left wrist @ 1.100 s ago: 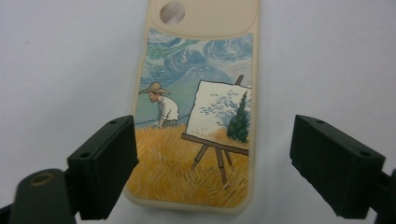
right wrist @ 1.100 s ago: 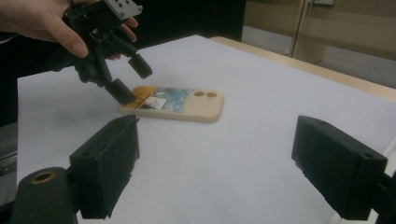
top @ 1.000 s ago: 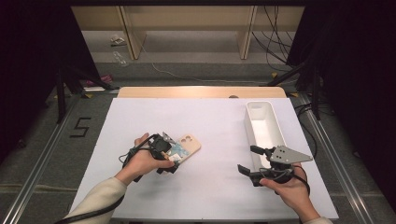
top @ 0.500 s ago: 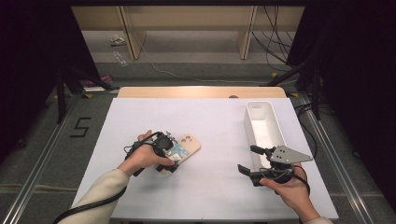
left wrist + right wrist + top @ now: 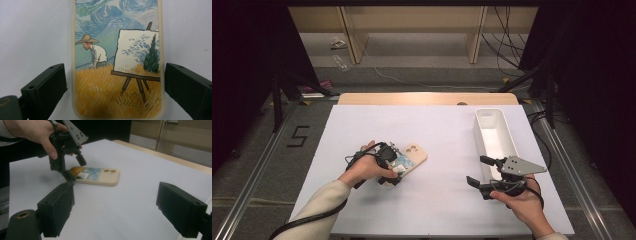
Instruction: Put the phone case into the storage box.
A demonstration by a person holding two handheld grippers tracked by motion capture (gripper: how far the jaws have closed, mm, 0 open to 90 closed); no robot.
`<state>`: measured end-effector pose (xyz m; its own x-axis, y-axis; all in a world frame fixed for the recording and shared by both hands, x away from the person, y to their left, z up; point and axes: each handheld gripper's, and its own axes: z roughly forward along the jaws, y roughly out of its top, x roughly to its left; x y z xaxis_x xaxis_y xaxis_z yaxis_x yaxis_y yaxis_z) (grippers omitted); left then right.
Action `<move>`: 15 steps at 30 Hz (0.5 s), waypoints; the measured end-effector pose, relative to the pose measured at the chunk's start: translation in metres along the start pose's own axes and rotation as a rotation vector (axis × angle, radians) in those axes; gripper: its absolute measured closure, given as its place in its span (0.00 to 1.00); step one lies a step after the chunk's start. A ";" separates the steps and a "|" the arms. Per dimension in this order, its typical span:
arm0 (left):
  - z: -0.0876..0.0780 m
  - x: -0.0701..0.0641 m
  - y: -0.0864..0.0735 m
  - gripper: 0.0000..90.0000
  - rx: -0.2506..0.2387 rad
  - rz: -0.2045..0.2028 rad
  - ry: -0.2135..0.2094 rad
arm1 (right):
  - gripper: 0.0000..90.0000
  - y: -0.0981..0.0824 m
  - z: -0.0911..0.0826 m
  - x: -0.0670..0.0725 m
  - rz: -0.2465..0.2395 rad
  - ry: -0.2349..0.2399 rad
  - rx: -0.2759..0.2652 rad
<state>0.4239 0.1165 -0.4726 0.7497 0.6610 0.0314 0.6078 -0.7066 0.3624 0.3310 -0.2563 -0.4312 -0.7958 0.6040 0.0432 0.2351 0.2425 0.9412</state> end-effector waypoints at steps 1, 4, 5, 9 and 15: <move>0.000 0.000 0.000 0.05 0.001 0.000 0.001 | 0.18 0.000 0.000 0.000 -0.001 0.000 0.001; 0.001 0.001 0.000 0.06 0.002 -0.003 -0.005 | 0.18 0.000 0.000 0.000 0.000 0.000 0.000; 0.002 0.001 -0.001 0.06 0.003 -0.004 -0.003 | 0.18 0.000 0.000 0.000 0.000 0.000 0.000; 0.003 0.002 -0.001 0.06 0.003 -0.012 -0.011 | 0.18 0.000 0.000 0.000 0.000 0.001 0.001; 0.003 0.003 -0.001 0.07 0.003 -0.025 -0.025 | 0.18 0.000 0.000 0.000 0.000 0.001 0.002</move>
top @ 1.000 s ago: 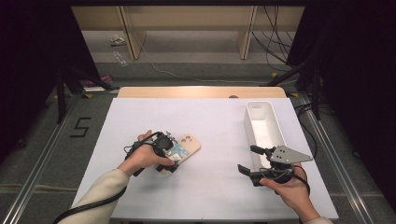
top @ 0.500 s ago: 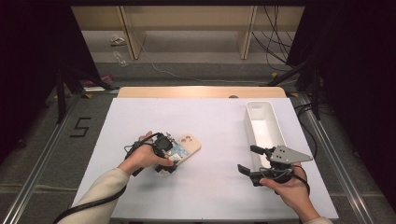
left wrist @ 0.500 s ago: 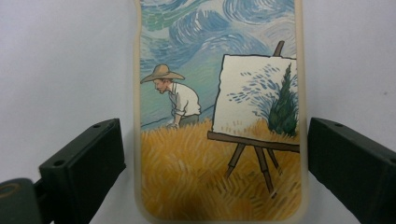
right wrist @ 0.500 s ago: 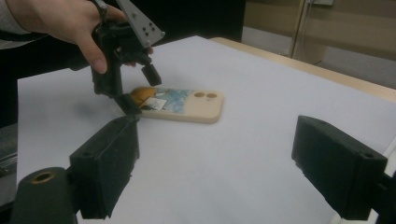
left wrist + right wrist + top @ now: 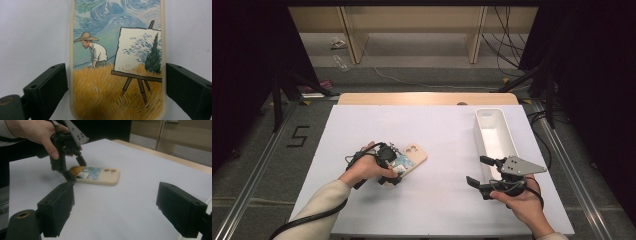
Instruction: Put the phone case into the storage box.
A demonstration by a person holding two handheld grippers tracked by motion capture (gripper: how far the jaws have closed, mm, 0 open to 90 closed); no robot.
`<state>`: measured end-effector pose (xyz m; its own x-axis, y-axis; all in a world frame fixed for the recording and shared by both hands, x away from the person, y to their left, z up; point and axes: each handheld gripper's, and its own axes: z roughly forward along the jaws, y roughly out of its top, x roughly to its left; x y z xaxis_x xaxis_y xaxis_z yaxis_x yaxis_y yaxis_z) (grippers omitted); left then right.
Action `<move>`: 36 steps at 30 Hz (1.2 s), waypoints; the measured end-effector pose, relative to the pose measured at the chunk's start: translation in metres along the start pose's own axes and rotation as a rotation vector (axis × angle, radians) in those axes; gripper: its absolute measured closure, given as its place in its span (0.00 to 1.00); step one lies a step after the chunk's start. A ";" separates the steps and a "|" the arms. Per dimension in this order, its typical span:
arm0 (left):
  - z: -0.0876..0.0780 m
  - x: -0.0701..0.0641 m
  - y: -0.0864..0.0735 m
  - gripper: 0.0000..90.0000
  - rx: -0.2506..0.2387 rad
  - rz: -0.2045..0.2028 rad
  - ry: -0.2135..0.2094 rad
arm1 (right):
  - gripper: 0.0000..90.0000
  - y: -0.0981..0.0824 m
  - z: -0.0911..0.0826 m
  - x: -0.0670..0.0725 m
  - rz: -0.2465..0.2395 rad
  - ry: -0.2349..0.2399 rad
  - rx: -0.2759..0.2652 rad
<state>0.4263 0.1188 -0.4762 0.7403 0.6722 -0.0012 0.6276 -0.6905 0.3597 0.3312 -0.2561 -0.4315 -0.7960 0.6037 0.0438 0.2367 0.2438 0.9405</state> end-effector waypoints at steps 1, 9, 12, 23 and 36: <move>0.000 0.000 0.000 0.07 0.000 -0.001 -0.004 | 0.18 0.000 0.000 0.000 0.000 -0.001 0.000; 0.000 0.001 -0.001 0.09 -0.003 -0.008 -0.018 | 0.18 0.000 0.001 0.000 -0.002 0.001 0.002; 0.000 0.001 0.000 0.10 -0.002 -0.008 -0.017 | 0.18 0.000 0.001 0.000 -0.002 0.001 0.002; -0.001 0.000 -0.001 0.12 -0.003 -0.023 -0.010 | 0.18 0.000 0.001 0.000 -0.002 0.000 0.003; -0.001 0.000 -0.003 0.12 -0.014 -0.033 -0.007 | 0.18 0.000 0.000 0.000 -0.001 0.000 0.002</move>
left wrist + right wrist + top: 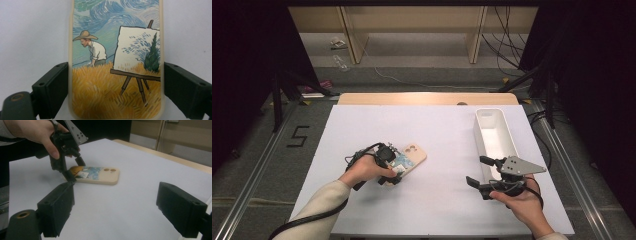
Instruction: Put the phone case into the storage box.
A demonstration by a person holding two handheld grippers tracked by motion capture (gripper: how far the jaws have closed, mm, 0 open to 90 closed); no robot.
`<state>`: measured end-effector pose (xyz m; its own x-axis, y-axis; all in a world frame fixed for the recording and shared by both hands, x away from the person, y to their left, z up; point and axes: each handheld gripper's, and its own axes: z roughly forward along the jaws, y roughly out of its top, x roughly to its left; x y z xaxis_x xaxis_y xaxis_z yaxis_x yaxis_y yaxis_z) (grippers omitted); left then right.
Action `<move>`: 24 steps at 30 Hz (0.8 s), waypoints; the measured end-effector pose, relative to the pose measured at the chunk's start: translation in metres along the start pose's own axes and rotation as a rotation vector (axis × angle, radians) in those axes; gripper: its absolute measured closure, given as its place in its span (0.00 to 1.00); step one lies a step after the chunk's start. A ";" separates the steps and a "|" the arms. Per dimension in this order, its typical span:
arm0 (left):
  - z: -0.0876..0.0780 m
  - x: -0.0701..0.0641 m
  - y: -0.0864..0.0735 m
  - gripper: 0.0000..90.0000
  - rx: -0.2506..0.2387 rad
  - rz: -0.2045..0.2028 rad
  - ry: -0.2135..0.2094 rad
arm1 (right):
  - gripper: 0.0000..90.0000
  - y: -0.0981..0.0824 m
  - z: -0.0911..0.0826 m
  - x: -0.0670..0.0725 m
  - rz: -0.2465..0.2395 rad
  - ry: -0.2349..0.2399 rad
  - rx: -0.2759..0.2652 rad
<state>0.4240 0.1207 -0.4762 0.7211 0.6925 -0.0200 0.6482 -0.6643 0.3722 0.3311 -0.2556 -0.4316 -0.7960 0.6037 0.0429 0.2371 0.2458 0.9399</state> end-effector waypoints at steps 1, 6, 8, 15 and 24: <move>0.000 0.000 -0.001 0.12 -0.006 -0.002 -0.001 | 0.18 0.000 0.000 0.000 0.000 0.000 0.000; 0.000 0.000 -0.002 0.12 -0.019 -0.004 -0.002 | 0.18 0.000 0.000 0.000 -0.002 0.000 -0.001; -0.001 0.000 -0.003 0.12 -0.018 -0.007 -0.003 | 0.18 0.000 0.000 0.000 -0.002 0.000 -0.001; -0.004 -0.003 -0.004 0.12 -0.032 -0.009 -0.006 | 0.18 0.000 0.000 0.000 -0.001 0.000 -0.002; -0.012 -0.005 -0.007 0.12 -0.086 -0.019 0.012 | 0.18 0.000 -0.001 0.000 -0.002 -0.003 -0.007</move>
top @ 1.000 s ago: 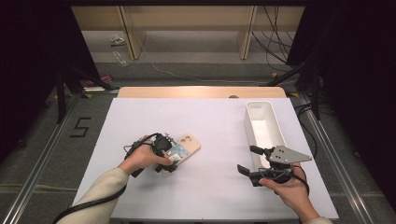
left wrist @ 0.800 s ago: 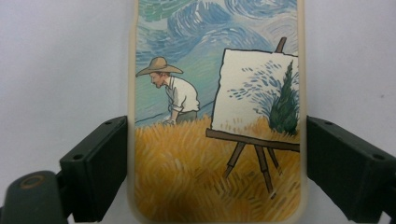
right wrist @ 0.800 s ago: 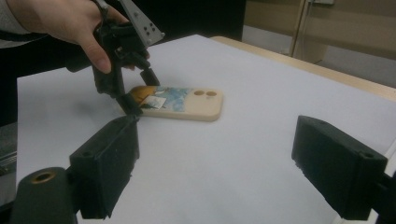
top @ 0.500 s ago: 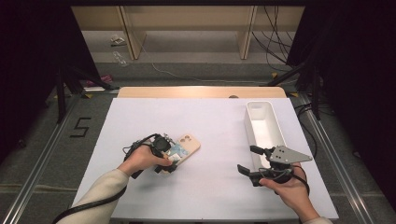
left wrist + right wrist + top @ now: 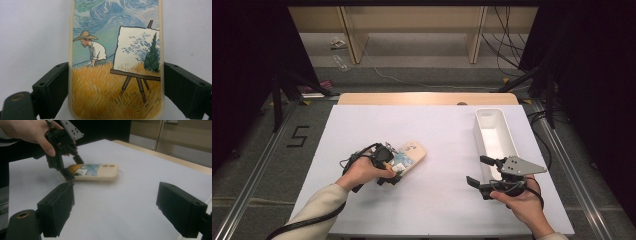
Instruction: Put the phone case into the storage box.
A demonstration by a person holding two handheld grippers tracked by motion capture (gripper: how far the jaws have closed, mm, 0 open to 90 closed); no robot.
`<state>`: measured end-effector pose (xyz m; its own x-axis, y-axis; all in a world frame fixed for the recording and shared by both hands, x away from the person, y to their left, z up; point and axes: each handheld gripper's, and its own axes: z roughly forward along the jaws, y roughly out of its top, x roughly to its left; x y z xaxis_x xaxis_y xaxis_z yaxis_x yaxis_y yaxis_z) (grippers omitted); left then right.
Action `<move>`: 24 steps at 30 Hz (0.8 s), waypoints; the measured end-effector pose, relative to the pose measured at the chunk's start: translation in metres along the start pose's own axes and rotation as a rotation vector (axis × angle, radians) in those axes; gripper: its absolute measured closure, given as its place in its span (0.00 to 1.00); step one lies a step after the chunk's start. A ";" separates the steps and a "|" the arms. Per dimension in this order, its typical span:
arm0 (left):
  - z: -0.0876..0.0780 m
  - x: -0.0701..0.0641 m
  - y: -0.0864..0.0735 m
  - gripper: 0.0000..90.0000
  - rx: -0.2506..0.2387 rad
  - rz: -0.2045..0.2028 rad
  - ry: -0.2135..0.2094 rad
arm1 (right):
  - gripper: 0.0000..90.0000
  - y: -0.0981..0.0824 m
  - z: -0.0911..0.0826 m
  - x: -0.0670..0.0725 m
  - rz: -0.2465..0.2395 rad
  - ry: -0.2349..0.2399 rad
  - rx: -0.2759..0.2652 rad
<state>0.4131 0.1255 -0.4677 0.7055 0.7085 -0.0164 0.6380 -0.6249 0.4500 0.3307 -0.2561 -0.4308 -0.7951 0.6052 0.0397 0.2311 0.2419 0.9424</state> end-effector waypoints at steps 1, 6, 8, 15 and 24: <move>-0.001 0.000 -0.001 0.12 -0.007 0.002 0.002 | 0.18 0.000 0.000 0.000 0.000 0.000 -0.003; -0.007 -0.003 -0.002 0.12 -0.043 0.011 0.002 | 0.17 0.000 -0.001 0.000 0.004 -0.003 -0.006; -0.008 -0.004 -0.003 0.12 -0.050 0.011 -0.003 | 0.18 0.001 -0.001 0.000 0.002 -0.005 -0.006; -0.012 -0.004 -0.006 0.12 -0.109 0.013 0.003 | 0.17 0.001 -0.002 0.000 0.000 -0.004 -0.013; -0.021 -0.007 -0.015 0.12 -0.203 -0.004 0.001 | 0.17 0.001 -0.002 0.000 0.001 -0.005 -0.011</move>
<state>0.3919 0.1370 -0.4554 0.7027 0.7113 -0.0173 0.5654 -0.5434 0.6206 0.3301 -0.2572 -0.4296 -0.7922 0.6090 0.0393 0.2262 0.2331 0.9458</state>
